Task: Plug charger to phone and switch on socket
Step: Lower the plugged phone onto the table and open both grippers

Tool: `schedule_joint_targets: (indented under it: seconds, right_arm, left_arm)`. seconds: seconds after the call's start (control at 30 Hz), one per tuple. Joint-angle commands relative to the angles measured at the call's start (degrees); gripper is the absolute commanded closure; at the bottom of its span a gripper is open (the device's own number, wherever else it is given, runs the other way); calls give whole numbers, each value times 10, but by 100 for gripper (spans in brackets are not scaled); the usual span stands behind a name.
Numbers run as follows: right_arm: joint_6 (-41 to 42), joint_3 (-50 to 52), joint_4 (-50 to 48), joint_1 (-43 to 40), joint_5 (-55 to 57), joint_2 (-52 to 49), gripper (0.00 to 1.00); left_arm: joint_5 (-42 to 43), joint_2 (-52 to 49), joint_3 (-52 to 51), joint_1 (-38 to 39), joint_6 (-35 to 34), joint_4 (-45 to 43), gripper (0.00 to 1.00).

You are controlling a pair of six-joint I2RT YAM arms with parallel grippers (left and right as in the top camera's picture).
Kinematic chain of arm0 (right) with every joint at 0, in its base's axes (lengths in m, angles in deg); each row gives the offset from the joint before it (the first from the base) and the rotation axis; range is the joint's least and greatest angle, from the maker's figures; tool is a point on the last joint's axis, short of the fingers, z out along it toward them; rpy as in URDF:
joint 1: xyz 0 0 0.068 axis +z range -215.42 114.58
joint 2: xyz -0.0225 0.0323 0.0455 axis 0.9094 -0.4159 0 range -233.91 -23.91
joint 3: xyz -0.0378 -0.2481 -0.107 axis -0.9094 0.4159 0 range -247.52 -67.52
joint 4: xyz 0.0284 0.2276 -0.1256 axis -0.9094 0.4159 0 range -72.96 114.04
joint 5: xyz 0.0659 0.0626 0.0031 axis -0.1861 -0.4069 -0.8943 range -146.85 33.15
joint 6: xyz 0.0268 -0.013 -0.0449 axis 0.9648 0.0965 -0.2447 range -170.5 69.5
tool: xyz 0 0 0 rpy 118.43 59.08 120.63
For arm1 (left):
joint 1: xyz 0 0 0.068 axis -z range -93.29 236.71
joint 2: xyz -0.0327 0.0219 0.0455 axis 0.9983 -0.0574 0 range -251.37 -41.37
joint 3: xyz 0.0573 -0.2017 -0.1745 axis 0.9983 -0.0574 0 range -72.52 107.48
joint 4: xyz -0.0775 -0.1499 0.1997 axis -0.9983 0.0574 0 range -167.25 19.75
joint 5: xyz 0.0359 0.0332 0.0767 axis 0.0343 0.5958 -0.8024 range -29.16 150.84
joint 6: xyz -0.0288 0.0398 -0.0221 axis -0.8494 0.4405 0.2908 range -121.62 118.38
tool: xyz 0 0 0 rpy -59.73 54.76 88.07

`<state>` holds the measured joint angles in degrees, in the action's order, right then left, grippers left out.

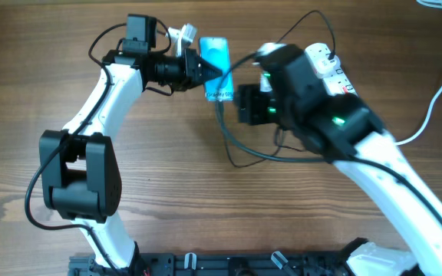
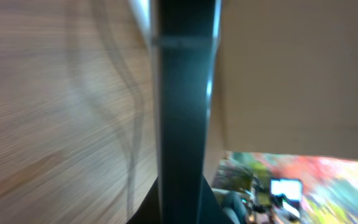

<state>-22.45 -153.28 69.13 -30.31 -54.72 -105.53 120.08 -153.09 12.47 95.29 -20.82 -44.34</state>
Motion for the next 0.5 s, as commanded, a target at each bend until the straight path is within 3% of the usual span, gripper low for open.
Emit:
schedule_joint_targets:
  seconds: [0.0,0.23,0.47]
  right_arm:
    - [61,-14,31,-54,112,31,4]
    - [64,-8,128,-175,55,13,0]
    - [67,19,144,-185,30,10,1]
  left_arm:
    - [-60,-2,1,20,64,44,96]
    - [-106,-67,1,59,63,27,95]
    - [-103,-148,1,69,40,14,95]
